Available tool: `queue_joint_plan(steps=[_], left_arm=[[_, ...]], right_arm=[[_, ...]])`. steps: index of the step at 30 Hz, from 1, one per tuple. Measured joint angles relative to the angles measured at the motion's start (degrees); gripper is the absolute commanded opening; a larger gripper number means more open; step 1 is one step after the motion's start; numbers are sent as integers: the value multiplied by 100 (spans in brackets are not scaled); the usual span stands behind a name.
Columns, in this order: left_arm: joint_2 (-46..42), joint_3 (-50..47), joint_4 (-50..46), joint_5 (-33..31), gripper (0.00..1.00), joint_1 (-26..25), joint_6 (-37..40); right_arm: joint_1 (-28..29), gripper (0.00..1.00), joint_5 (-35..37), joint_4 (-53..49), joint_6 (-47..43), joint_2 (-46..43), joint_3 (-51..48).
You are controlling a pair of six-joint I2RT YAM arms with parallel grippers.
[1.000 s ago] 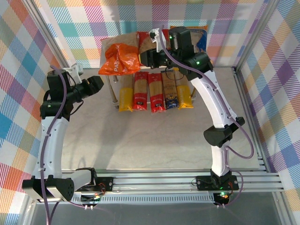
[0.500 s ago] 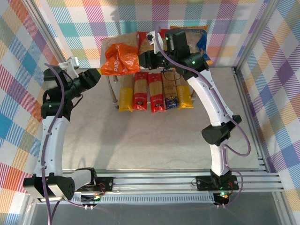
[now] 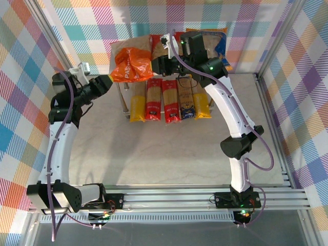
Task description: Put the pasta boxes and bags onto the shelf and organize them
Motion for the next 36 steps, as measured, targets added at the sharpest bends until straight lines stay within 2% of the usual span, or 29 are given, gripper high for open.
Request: queue_joint_plan(steps=[10,13,17,21,28,36], left_arm=[[175,0,299,35,14,0,-55],[275,0,409,79,9,7,-57],[352,-28,450,103,9,24,-59],[286,-225,621,103,9,26,-59],[236,-372,761,101,9,26,-81],[122,-483,839,90,9,26,-103]], right_arm=[[7,25,2,0,2,15,0],[15,25,2,0,2,17,0],[24,23,0,68,20,17,0],[26,14,-39,356,133,63,87],[26,3,-133,844,302,750,1062],[55,4,-168,1003,247,1368,1080]])
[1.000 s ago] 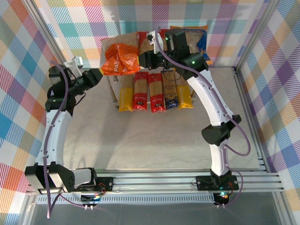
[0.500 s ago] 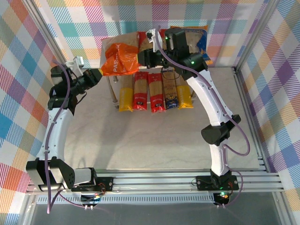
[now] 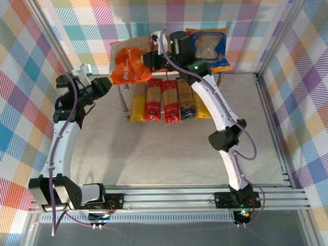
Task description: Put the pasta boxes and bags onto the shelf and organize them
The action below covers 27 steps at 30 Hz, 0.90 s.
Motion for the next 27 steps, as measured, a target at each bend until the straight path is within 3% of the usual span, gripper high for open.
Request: queue_joint_plan(steps=[27], left_arm=[[-387,-291,-35,-74,9,0,2]], right_arm=[[400,4,1482,-17,-1075,144,101]])
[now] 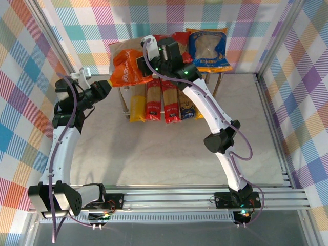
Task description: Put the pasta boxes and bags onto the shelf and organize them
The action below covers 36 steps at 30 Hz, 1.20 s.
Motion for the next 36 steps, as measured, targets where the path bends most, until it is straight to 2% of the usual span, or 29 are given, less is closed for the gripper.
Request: queue_joint_plan(steps=[9,12,14,18,20,22,26,30,36], left_arm=[[-313,-74,-151,68,9,0,-2],[-382,-72,-289,33,13,0,33],[-391,-26,-422,-11,17,0,87],[-260,343,-684,-175,26,0,227],[-162,595,-741,-273,26,0,275],[-13,922,-822,-376,26,0,339],[398,1497,-817,-459,23,0,348],[1080,2120,-807,-417,17,0,321],[2024,2835,-935,-291,11,0,372]], right_arm=[[31,5,275,0,-105,22,17],[31,12,297,0,-103,33,33],[31,14,302,-2,-120,39,48],[33,26,286,4,-111,39,55],[31,28,282,9,-122,39,59],[24,32,284,9,-118,35,59],[24,29,280,26,-120,33,59],[20,28,284,39,-118,31,59],[20,31,282,39,-114,-9,59]])
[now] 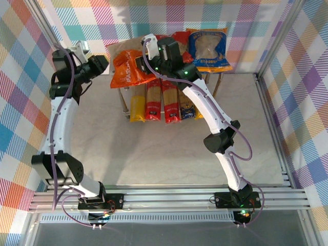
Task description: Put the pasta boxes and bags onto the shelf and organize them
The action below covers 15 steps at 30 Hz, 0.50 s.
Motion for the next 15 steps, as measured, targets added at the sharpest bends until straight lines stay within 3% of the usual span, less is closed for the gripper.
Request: queue_joint_plan(steps=[8,15], left_arm=[[507,603,-369,144,11,0,179],[1180,1432,-507,348,11,0,262]], right_arm=[[-4,30,-9,-4,-9,-455,-15],[11,31,-39,-114,-33,-1685,-404]])
